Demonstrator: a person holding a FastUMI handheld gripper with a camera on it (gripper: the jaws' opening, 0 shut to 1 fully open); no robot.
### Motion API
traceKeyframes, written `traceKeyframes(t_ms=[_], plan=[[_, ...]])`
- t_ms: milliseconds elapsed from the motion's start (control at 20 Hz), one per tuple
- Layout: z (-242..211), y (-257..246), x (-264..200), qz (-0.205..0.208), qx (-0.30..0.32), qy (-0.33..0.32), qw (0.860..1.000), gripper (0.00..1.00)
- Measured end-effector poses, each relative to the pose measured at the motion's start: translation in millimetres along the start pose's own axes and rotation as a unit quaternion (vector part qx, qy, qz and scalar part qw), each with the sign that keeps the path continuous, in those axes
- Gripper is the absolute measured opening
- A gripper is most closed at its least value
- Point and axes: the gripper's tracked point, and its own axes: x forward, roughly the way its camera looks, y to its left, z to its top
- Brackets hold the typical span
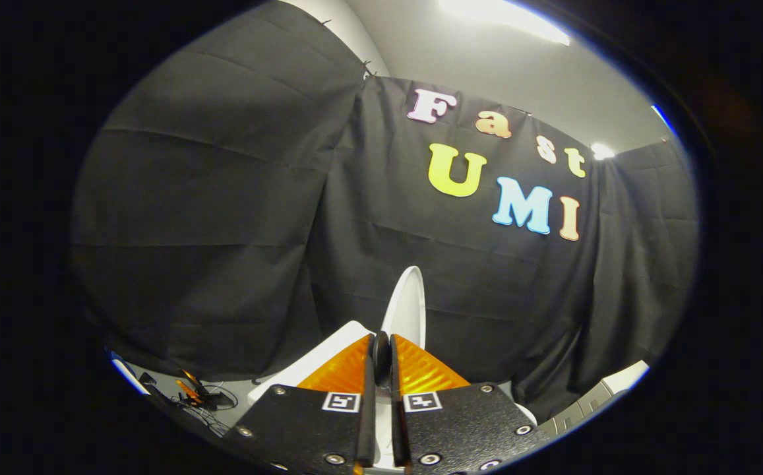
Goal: Open the toilet lid.
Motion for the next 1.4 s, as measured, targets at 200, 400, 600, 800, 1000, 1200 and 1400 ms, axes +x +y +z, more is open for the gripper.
traceKeyframes(t_ms=[200, 400, 600, 800, 1000, 1200, 1400], plan=[[4.2, -1.2, -25.1, 0.055, 0.009, 0.02, 0.998, 0.55], [33.5, -26.9, -65.5, 0.095, 0.058, -0.031, 0.993, 0.95], [63.6, -103.2, -97.6, 0.076, 0.105, -0.095, 0.987, 0.95], [51.4, -203.1, -121.9, 0.005, 0.085, -0.106, 0.991, 0.95], [28.4, -288.0, -145.9, -0.065, 0.064, -0.103, 0.99, 0.95], [5.4, -356.5, -157.7, -0.11, 0.055, -0.107, 0.987, 0.95], [-29.4, -402.3, -174.9, -0.142, 0.063, -0.089, 0.984, 0.95]])
